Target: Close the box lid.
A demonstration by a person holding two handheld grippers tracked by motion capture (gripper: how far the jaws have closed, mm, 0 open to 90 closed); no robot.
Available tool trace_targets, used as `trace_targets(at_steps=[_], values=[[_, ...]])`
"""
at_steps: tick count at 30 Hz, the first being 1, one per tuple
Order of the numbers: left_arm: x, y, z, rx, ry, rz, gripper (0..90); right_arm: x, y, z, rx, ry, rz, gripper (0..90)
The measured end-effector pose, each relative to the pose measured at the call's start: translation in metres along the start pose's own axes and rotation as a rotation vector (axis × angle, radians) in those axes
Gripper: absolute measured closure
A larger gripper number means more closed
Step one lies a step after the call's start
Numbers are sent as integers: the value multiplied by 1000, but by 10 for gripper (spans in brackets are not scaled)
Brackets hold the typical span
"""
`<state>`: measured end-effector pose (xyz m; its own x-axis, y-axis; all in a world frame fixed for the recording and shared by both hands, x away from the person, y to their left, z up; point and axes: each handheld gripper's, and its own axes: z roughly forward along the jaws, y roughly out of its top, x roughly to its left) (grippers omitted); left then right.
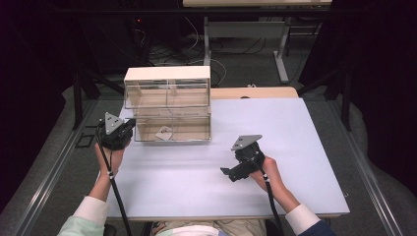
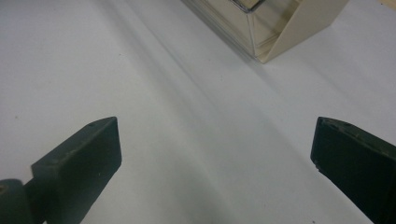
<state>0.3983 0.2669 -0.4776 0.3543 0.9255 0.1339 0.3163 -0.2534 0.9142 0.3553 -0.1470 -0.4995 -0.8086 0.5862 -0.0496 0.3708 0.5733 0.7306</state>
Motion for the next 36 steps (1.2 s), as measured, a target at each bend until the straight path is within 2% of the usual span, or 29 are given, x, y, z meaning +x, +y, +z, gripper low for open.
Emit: trace_targets(at_steps=[9,12,16,19,23,26,27,31,35,36], values=[[-1,-2,0,5,-6,10,899,-2,-16,-15,9,-25,14,17],[-1,-4,-1,13,-8,19,899,-3,-23,-21,13,-48,19,18],[-2,-5,-2,15,-9,16,899,-4,-31,-28,26,-54,35,19],[-2,-5,-3,17,-9,25,899,-3,-36,-29,14,-66,30,19],[-3,-8,-3,25,-14,28,899,-3,-42,-36,31,-67,42,19],[-4,-9,-4,26,-19,34,899,-2,-47,-38,10,-77,42,19],[-4,-9,-4,26,-19,36,899,-2,-48,-41,23,-84,44,19],[-5,-9,-3,30,-19,45,899,-2,-55,-47,10,-93,62,20],[-5,-10,-3,32,-18,46,899,-2,-63,-53,34,-96,61,20],[-5,-10,-4,32,-18,45,899,-2,-65,-54,26,-103,59,20]])
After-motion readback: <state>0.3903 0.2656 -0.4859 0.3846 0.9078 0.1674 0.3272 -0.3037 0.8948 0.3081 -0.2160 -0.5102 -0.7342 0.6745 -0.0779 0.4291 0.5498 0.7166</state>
